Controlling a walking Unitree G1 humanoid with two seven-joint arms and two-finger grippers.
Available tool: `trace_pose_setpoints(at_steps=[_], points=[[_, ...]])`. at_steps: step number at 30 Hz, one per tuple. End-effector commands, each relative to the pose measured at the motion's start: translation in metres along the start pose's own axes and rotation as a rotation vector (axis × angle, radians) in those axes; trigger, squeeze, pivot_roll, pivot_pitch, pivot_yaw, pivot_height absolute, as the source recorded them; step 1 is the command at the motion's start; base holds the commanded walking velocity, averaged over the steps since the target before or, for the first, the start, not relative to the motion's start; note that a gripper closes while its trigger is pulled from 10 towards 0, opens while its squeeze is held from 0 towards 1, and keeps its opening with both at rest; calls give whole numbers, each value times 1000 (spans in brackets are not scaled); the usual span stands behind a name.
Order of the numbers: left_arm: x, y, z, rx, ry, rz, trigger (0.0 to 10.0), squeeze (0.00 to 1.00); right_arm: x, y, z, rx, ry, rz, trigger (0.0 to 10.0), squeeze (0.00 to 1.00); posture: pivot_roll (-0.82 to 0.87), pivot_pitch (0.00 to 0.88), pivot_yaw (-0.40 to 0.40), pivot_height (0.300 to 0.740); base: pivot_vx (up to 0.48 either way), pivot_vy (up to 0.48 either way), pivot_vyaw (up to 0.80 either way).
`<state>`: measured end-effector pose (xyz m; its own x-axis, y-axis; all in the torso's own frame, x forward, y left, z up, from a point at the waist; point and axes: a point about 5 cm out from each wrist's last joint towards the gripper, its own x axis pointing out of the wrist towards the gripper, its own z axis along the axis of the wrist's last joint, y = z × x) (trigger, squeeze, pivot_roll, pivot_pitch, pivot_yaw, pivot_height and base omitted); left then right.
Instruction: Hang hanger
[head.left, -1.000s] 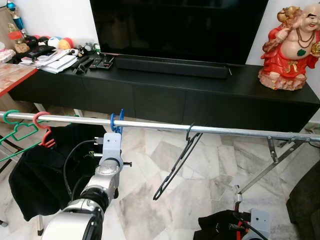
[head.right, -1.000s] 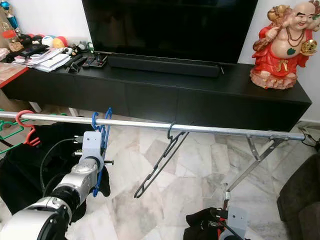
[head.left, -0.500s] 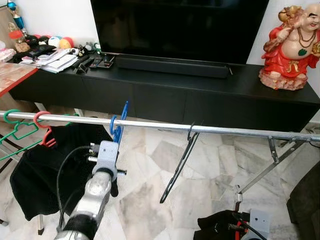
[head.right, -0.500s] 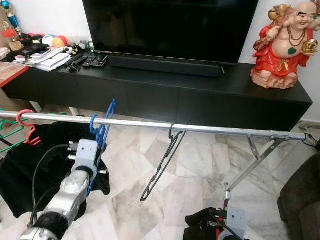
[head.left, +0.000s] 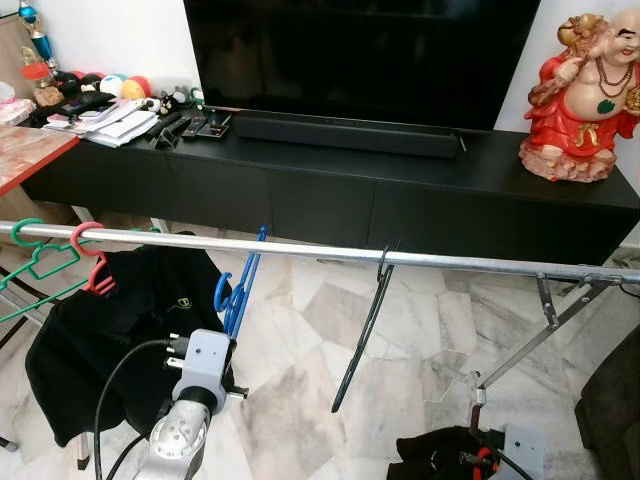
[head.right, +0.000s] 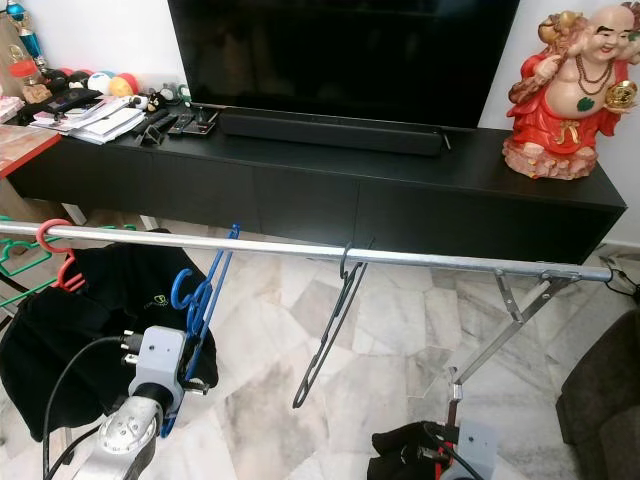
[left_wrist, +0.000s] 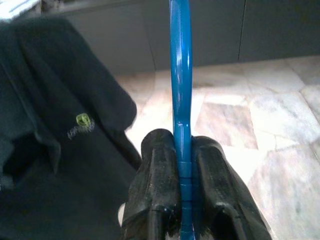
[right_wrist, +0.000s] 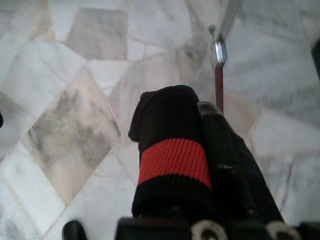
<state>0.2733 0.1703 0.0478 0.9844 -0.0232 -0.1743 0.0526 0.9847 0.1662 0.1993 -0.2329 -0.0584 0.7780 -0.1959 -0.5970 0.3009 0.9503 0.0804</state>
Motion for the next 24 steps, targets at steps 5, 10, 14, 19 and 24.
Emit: trace_pose_setpoints(at_steps=[5, 10, 14, 19, 24], points=[[-2, 0, 9, -19, -20, -4, 10000, 0, -6, -6, -18, 135, 83, -82, 10000, 0, 8, 12, 26, 740, 0, 297, 0], [-1, 1, 13, -27, -25, 1, 10000, 0, -6, -7, -19, 151, 84, -94, 10000, 0, 4, 23, 30, 740, 0, 442, 0], [-2, -4, 15, -25, -25, -19, 10000, 0, -6, -6, -18, 161, 80, -98, 10000, 0, 6, 32, 33, 740, 0, 480, 0], [-3, -5, 17, -21, -33, -22, 10000, 0, -6, -6, -18, 164, 79, -97, 10000, 0, 13, 39, 34, 740, 0, 480, 0], [-5, -4, 18, -20, -33, -19, 10000, 0, -5, -6, -18, 171, 84, -98, 10000, 0, 18, 44, 31, 740, 0, 480, 0]])
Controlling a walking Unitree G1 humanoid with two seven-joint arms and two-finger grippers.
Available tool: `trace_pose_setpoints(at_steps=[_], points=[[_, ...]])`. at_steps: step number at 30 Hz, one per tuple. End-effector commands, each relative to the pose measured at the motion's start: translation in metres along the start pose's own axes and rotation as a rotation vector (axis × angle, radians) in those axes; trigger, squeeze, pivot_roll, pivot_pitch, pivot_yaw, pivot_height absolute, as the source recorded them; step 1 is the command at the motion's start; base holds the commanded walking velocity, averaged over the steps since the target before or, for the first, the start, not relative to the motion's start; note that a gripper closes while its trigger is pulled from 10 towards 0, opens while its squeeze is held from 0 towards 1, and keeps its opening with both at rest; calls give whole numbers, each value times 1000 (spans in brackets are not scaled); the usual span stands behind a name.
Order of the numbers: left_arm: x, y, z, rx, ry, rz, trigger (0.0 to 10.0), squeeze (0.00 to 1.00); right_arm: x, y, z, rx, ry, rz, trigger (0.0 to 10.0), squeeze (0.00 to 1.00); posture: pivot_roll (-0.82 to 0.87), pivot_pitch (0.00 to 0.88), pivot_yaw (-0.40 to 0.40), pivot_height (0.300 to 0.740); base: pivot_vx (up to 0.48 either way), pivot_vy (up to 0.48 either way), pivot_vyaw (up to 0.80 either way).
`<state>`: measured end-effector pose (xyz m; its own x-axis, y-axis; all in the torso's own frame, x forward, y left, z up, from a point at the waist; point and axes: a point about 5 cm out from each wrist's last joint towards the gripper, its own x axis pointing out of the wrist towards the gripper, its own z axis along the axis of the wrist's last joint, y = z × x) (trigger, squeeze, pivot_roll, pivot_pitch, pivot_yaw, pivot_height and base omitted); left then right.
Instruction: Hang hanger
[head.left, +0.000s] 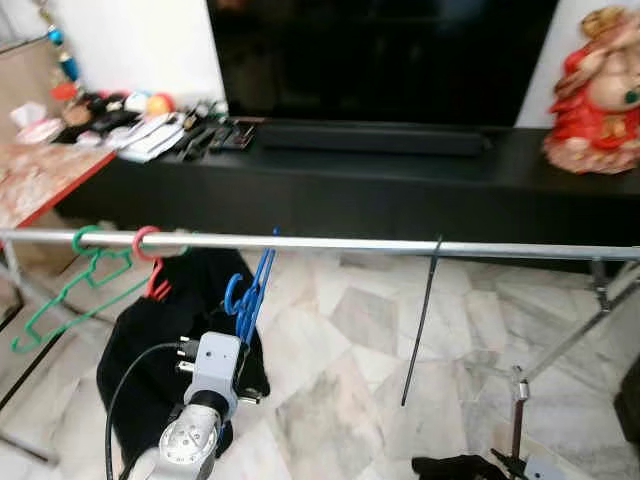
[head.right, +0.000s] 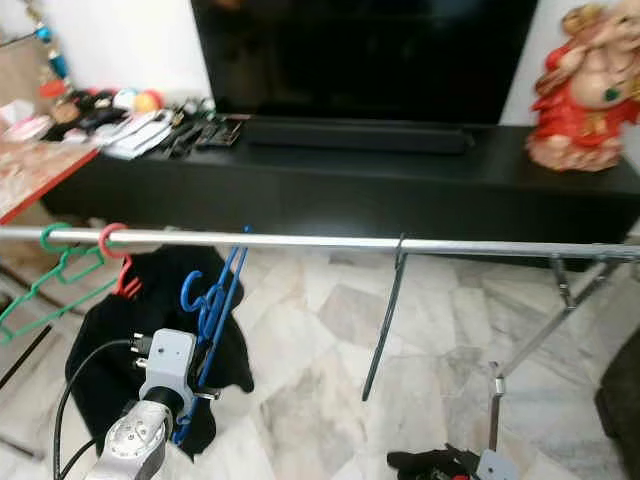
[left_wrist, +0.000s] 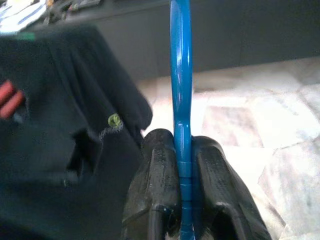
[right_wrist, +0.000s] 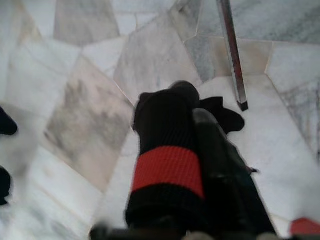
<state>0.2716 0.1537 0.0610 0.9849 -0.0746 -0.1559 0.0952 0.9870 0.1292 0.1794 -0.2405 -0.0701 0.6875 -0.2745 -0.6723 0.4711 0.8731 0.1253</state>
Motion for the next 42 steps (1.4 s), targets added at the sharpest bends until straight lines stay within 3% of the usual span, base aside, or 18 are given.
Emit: trace_pose_setpoints(at_steps=[1, 14, 42], points=[[-2, 11, 3, 9, -8, 30, 10000, 0, 1, 8, -1, 17, 5, 18, 10000, 0, 18, 44, 31, 740, 0, 480, 0], [-3, 10, 8, 5, -14, 24, 10000, 0, 4, 10, 8, 33, -16, 22, 10000, 0, 20, 46, 29, 740, 0, 461, 0], [-6, 3, 10, -28, -30, -26, 10000, 0, 8, 15, 22, 50, -68, 25, 10000, 0, 17, 49, 30, 740, 0, 0, -57]])
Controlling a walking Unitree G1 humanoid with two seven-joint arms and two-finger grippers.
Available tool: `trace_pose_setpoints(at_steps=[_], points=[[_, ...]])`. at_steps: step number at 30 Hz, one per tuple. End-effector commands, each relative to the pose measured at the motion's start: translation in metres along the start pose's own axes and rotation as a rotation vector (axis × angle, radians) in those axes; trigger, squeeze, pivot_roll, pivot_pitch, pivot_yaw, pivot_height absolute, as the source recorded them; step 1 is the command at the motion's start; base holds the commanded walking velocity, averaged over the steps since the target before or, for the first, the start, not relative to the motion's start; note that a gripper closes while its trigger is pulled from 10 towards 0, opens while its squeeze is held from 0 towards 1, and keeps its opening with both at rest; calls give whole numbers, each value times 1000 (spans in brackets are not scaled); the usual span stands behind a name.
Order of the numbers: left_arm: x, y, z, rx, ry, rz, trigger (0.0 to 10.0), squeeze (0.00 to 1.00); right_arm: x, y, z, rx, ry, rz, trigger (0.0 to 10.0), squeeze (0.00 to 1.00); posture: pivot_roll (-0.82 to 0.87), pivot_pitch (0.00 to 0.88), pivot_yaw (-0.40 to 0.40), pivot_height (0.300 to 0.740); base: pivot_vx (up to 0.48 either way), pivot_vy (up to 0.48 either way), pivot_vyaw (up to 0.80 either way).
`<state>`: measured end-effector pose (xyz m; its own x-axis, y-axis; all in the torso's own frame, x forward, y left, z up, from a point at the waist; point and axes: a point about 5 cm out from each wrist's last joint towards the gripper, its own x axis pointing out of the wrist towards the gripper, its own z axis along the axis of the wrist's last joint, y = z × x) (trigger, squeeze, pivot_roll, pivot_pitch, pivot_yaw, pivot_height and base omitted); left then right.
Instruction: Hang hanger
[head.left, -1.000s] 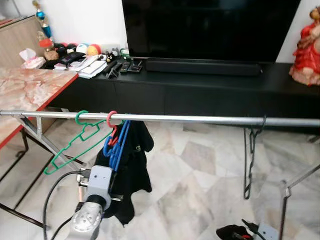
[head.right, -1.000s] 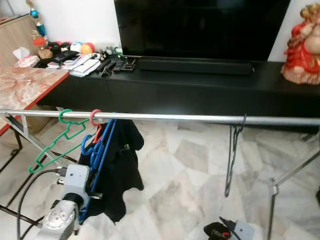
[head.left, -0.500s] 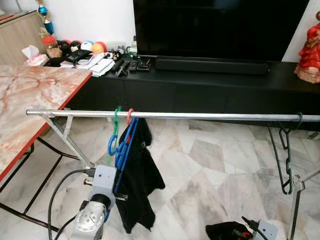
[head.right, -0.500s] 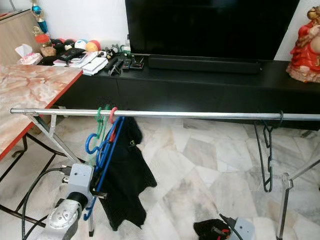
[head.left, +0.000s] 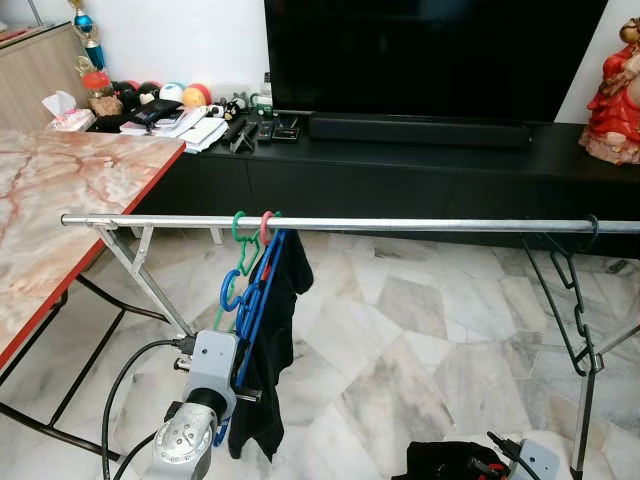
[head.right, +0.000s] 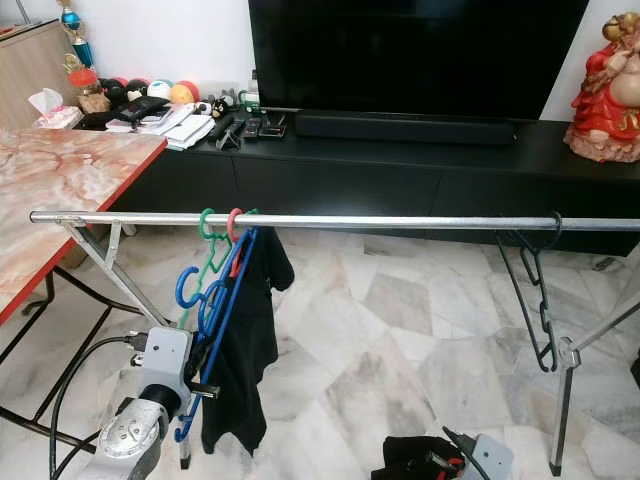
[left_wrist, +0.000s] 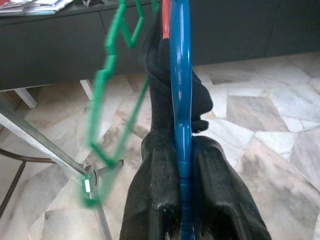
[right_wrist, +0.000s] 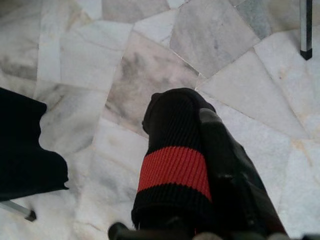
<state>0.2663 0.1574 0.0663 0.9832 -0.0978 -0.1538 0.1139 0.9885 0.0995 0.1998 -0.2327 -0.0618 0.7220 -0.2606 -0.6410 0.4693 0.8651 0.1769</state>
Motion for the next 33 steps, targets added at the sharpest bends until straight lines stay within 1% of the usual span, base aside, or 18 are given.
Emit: trace_pose_setpoints(at_steps=[1, 8, 12, 20, 27, 33], points=[[1, -2, 6, -2, -26, -6, 10000, 0, 2, -3, 9, 9, -37, -8, 10000, 0, 12, 50, 30, 740, 0, 0, -800], [1, -2, 6, -11, -25, -4, 10000, 0, 2, -3, 12, 5, -50, -1, 10000, 0, 10, 50, 26, 740, 0, 0, -800], [0, -3, 6, -13, -26, -7, 10000, 0, 2, -3, 15, -7, -72, 1, 10000, 0, 6, 48, 25, 740, 0, 0, 0], [2, -5, 7, -17, -32, -6, 10000, 0, 3, -4, 17, -3, -67, 0, 10000, 0, 7, 48, 24, 740, 0, 0, 0], [2, -5, 8, -23, -36, -3, 10000, 0, 3, -6, 17, 5, -68, -4, 10000, 0, 0, 52, 30, 740, -260, 0, 0], [5, -4, 10, -25, -43, -3, 10000, 0, 2, -11, 17, 14, -63, -15, 10000, 0, 2, 45, 31, 740, -292, 0, 0]])
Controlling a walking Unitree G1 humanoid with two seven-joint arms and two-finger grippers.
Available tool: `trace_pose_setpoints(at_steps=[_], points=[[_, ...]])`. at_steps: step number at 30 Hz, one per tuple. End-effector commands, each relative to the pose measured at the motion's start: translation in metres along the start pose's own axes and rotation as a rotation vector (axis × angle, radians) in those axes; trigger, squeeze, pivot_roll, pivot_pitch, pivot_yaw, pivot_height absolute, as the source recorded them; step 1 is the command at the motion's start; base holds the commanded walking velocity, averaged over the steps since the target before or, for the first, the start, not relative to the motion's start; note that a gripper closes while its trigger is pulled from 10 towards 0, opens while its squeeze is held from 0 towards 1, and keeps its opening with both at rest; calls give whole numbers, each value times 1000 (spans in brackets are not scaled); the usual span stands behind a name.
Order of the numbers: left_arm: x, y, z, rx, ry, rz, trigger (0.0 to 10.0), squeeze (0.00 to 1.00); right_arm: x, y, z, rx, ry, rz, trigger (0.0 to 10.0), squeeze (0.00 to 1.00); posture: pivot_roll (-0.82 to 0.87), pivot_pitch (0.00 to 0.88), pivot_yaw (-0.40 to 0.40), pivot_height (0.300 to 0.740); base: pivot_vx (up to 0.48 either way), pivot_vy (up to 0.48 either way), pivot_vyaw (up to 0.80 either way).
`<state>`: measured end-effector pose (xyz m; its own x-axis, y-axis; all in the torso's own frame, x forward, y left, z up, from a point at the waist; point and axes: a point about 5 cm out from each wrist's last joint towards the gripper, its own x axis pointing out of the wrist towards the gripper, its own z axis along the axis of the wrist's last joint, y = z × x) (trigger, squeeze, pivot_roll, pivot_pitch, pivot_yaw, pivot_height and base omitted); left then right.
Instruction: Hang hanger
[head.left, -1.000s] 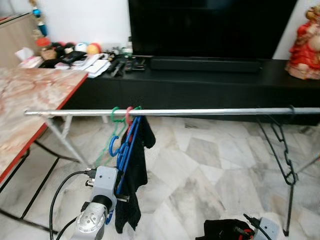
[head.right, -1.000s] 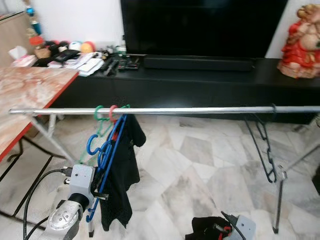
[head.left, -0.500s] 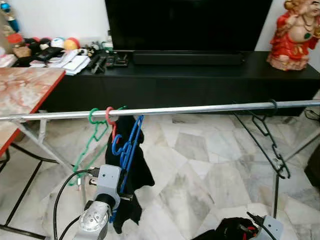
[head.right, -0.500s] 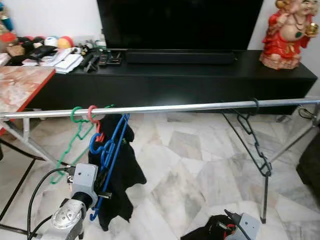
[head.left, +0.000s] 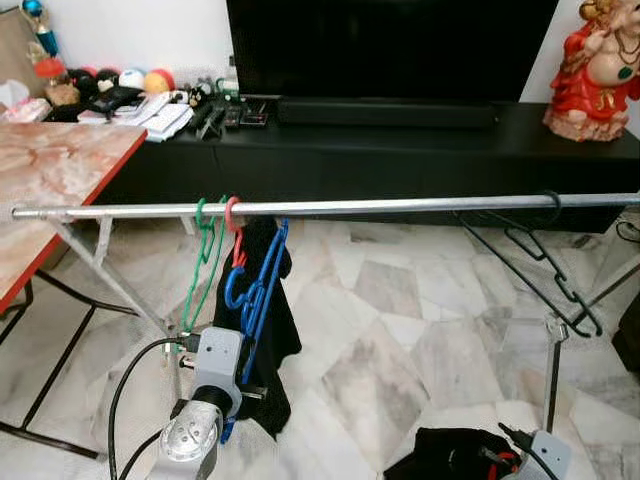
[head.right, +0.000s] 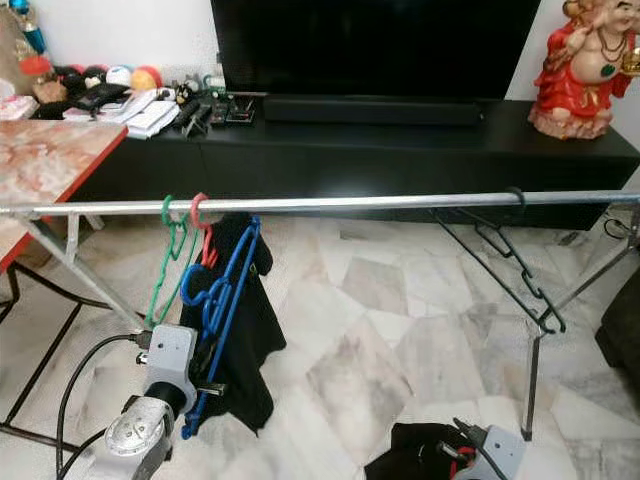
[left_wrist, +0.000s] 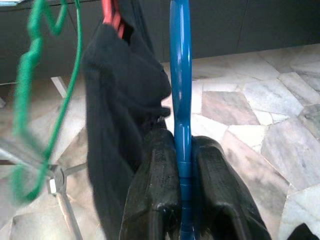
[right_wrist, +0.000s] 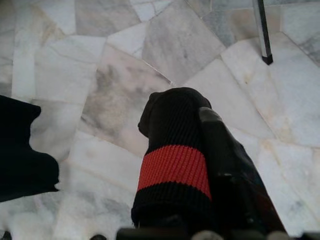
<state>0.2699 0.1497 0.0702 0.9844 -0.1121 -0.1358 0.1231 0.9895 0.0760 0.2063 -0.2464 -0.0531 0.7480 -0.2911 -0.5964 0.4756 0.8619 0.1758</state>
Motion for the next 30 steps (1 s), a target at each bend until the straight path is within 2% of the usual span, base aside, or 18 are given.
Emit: trace_pose_setpoints(at_steps=[1, 7, 18, 25, 30], points=[[1, 2, 5, -3, -24, 9, 10000, 0, 0, -3, 1, 11, -3, -9, 10000, 0, 2, 45, 31, 740, -292, 0, 0], [3, 4, 6, -6, -27, 19, 10000, 0, 0, -4, 2, 12, -3, -13, 10000, 0, -1, 45, 34, 740, -289, 0, 0], [4, 11, 9, -37, -31, 66, 10000, 0, 0, -3, 0, 17, 6, -14, 10000, 0, 13, 39, 36, 740, 0, 0, 0], [5, 13, 8, -43, -26, 75, 10000, 0, 0, -3, 0, 24, 7, -15, 10000, 0, 4, 36, 39, 740, 0, 448, 0], [6, 8, 8, -48, -21, 51, 10000, 0, -2, -7, -1, 16, -1, -26, 10000, 0, -16, 44, 47, 740, 0, 383, 0]])
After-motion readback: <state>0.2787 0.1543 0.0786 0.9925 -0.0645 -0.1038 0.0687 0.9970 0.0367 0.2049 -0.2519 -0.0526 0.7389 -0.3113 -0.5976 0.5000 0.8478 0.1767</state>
